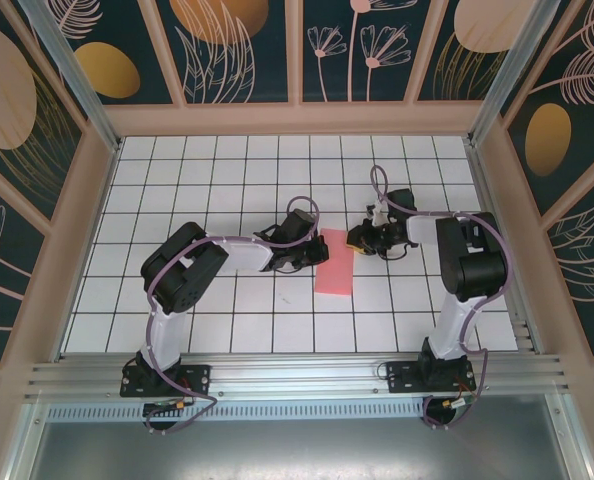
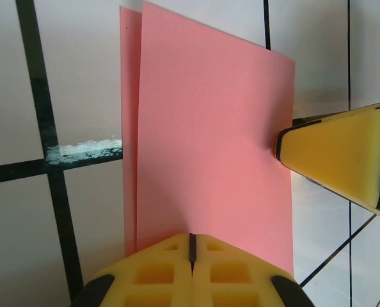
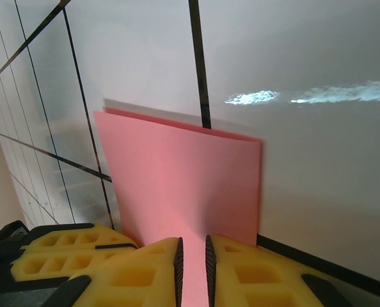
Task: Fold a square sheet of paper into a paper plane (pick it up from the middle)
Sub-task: Fold the square sheet of paper in half at the center of the table.
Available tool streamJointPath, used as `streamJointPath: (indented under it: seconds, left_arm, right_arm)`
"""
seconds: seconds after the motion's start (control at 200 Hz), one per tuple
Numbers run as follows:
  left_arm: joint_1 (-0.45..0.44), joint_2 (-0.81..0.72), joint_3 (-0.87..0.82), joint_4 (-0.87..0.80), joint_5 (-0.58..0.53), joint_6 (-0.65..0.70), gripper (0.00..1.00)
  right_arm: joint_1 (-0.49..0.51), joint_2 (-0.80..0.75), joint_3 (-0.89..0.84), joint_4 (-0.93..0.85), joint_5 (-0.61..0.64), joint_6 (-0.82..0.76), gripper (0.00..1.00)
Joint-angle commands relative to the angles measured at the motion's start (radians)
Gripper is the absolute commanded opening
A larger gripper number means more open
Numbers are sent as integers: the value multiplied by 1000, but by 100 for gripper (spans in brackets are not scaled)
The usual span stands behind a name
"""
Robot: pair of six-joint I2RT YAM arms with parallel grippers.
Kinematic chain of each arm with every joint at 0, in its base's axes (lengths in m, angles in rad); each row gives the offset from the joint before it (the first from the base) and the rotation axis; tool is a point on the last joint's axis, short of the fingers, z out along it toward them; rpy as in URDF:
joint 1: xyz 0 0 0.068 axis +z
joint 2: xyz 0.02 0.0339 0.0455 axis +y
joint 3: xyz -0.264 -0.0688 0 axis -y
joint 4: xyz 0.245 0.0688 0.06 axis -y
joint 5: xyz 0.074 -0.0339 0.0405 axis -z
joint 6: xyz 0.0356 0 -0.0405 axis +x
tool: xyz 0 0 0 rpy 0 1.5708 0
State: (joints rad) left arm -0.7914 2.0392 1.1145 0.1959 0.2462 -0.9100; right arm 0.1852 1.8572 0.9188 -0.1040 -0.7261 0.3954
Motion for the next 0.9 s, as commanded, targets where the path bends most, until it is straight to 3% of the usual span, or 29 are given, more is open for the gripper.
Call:
streamJointPath:
  seconds: [0.0,0.19,0.57,0.896]
  left_arm:
    - [-5,47,-31,-136,-28,19,4]
    - [-3,44,-31,-136,-30,18,4]
    - [-3,45,-33,-136,-27,20,4]
    - [-4,45,-36,-135,-28,19,4]
  right_arm:
    - [21,-69,-37,5,2,-1,20]
    - [49,-116,-105,24,2,18,20]
    - [58,-62,-185,61,72,20,19]
    - [69,-225,-218,40,39,43,20]
